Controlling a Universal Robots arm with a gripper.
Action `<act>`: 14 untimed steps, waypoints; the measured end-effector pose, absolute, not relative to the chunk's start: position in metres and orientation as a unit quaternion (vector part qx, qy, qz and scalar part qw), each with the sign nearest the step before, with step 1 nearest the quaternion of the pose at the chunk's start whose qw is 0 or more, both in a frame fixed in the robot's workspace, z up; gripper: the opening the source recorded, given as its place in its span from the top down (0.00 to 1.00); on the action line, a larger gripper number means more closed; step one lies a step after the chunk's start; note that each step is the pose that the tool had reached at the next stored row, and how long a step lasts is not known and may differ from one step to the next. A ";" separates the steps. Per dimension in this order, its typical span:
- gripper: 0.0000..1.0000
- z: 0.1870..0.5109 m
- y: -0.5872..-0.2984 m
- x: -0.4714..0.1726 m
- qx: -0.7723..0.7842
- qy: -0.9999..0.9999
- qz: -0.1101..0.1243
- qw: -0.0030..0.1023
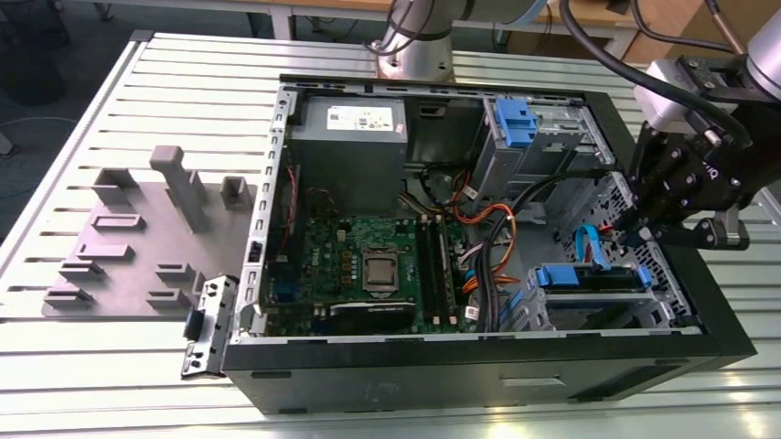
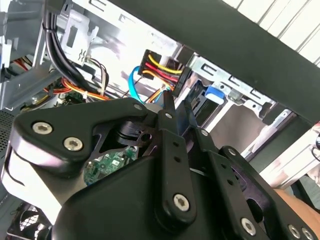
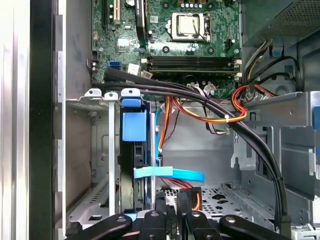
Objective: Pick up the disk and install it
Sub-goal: 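Insert the second disk wire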
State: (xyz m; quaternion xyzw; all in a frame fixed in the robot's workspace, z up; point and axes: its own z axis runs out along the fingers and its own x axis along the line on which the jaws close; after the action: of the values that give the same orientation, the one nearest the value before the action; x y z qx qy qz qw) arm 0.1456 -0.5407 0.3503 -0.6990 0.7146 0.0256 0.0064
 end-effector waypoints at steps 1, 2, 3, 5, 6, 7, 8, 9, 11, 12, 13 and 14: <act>0.76 0.350 -0.541 0.147 -0.699 0.715 0.026 0.006; 0.76 0.350 -0.541 0.148 -0.699 0.715 0.026 0.006; 0.76 0.349 -0.541 0.150 -0.699 0.715 0.026 0.006; 0.76 0.348 -0.541 0.152 -0.699 0.715 0.026 0.006; 0.76 0.347 -0.541 0.154 -0.699 0.715 0.026 0.006; 0.76 0.347 -0.541 0.155 -0.699 0.715 0.026 0.006; 0.76 0.346 -0.541 0.156 -0.699 0.715 0.026 0.006; 0.76 0.345 -0.541 0.157 -0.699 0.715 0.026 0.006; 0.76 0.343 -0.540 0.159 -0.699 0.715 0.026 0.006; 0.76 0.343 -0.540 0.160 -0.699 0.715 0.026 0.006; 0.76 0.342 -0.540 0.161 -0.699 0.715 0.026 0.006; 0.76 0.342 -0.540 0.161 -0.699 0.715 0.026 0.006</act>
State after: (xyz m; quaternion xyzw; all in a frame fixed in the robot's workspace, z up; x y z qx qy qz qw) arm 0.1605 -0.5402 0.3424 -0.6988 0.7148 0.0255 0.0064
